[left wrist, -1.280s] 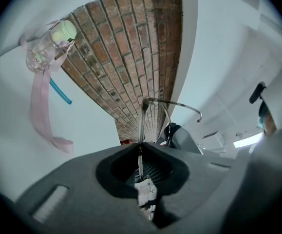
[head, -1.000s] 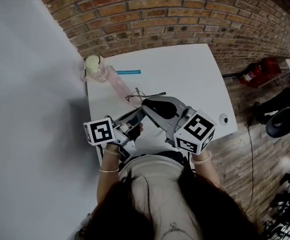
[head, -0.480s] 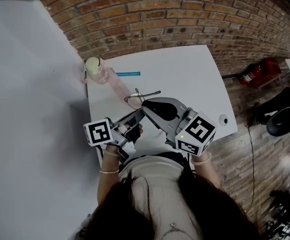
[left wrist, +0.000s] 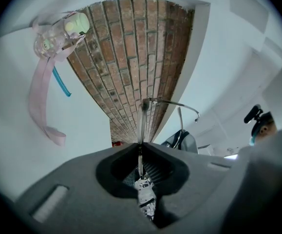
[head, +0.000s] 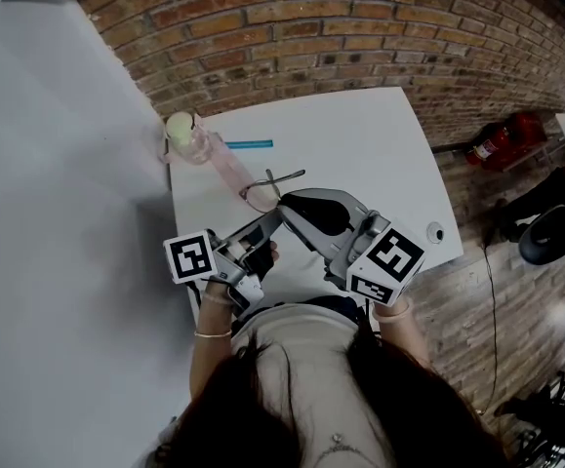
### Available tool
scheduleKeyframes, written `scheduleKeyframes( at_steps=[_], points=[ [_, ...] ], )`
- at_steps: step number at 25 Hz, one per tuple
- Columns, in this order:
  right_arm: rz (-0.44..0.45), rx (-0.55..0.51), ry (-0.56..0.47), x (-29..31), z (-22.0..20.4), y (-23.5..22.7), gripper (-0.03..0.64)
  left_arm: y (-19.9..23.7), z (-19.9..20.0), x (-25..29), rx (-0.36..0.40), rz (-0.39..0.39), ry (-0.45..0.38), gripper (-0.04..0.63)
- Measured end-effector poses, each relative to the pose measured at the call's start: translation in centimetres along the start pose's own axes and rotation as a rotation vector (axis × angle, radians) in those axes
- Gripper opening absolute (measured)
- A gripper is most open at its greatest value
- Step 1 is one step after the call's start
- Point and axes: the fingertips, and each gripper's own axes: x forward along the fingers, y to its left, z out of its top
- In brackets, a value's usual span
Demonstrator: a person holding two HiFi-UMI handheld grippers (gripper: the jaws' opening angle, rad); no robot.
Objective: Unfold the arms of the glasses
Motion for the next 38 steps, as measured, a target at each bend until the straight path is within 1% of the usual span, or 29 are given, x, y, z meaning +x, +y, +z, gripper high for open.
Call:
scheduleKeyframes(
  at_steps=[19, 38],
  points=[
    [-0.005, -0.007, -0.063, -0.8, 1.1, -0.2, 0.028, 0.1, 0.4, -0.4, -0.030, -0.019, -0.027, 0.023],
    [-0.015, 0.017, -0.115, -2.1, 2.2, -0.7, 0.028, 0.1, 1.0, -0.7, -0.041, -0.022, -0.067, 0.025]
  ],
)
